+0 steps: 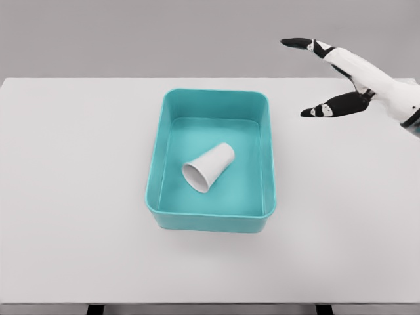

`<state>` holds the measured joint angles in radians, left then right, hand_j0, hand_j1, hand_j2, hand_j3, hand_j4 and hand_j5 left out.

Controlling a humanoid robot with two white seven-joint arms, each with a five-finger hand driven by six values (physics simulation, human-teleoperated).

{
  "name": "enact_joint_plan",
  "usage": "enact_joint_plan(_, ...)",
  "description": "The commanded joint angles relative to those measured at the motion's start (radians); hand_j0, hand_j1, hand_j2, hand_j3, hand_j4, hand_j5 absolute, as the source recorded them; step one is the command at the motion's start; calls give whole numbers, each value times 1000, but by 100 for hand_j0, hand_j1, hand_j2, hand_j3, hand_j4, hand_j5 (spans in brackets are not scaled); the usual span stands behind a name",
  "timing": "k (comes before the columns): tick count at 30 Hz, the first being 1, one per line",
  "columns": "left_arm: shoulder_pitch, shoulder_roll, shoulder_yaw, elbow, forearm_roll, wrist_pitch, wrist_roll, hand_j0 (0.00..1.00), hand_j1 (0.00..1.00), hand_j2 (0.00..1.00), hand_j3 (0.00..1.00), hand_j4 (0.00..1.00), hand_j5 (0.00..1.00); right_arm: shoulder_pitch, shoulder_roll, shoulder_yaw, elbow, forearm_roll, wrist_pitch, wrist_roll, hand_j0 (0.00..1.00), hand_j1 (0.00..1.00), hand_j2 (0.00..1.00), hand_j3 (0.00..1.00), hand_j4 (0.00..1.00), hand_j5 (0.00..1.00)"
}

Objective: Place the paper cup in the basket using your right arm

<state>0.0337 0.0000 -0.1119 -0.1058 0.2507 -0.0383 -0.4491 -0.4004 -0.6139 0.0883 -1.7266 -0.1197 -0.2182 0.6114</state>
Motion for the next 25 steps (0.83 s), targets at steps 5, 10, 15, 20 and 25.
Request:
enact_joint_plan(5,0,0,0,0,1,0,0,100,100,100,100,100,100,80,8,-98,93,69,37,-1,100,100,100,100,100,100)
enact_joint_plan(10,0,0,0,0,1,1,0,100,100,100,100,100,100,129,52,-78,110,75,54,-1,100,100,100,100,100,100)
enact_joint_plan(15,0,0,0,0,1,0,0,100,100,100,100,100,100,129,79,-78,114,77,51,-1,100,100,100,100,100,100)
enact_joint_plan(20,0,0,0,0,1,0,0,100,100,100,100,100,100,127,79,-79,125,87,53,-1,100,100,100,100,100,100)
enact_joint_plan(25,0,0,1,0,1,0,0,100,100,100,100,100,100,129,88,-81,133,89,50,-1,100,100,100,100,100,100)
